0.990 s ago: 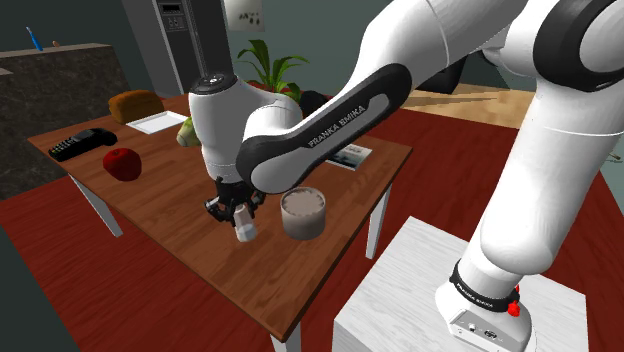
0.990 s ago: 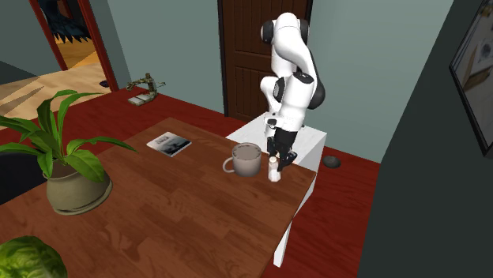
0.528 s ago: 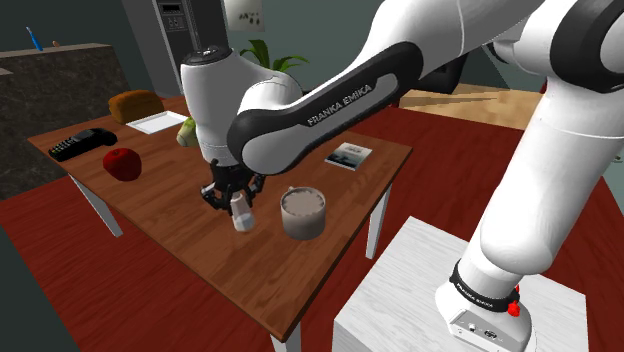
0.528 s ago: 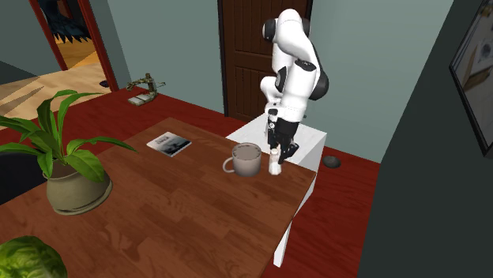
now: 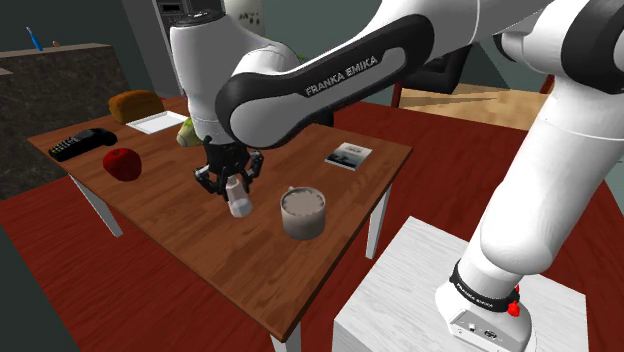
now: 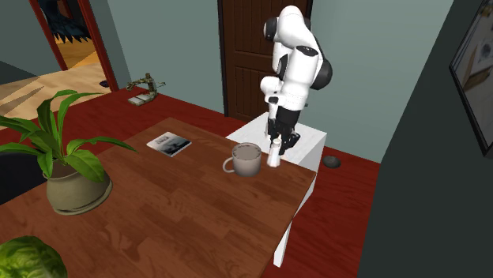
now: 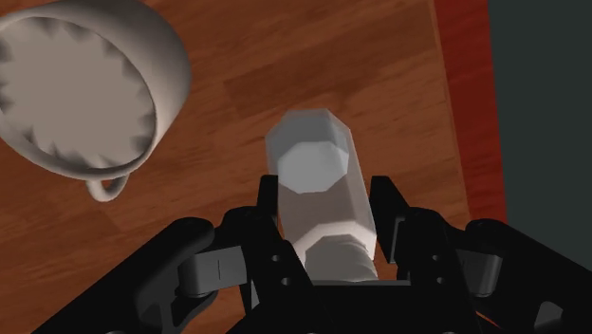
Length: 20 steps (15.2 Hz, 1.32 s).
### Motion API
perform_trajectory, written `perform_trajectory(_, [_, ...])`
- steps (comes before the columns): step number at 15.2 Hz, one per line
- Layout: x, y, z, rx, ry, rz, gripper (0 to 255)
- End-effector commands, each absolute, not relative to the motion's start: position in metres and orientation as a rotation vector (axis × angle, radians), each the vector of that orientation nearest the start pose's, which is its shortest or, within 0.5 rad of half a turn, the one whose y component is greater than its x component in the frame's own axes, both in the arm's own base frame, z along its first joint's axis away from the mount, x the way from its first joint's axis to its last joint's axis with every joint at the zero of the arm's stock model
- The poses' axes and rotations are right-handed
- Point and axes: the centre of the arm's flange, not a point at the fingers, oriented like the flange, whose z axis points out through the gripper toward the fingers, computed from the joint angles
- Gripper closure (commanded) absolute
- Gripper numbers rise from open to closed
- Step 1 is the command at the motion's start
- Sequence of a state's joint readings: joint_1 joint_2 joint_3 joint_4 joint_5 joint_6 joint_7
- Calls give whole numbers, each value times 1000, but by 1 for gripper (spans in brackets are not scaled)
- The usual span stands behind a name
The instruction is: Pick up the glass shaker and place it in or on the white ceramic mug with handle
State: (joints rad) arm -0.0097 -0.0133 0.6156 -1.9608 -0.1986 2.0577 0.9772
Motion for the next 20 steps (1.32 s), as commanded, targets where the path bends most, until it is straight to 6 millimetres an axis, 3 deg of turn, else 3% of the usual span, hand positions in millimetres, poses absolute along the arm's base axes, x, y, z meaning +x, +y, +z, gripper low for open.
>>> perform_trajectory(1, [470, 315, 499, -3147, 455, -334, 255])
perform_trajectory(3, [470, 315, 507, -3147, 455, -334, 255])
perform_trajectory(17, [444, 130, 522, -3147, 455, -334, 255])
perform_trajectory(20, [444, 130, 506, -3147, 455, -334, 255])
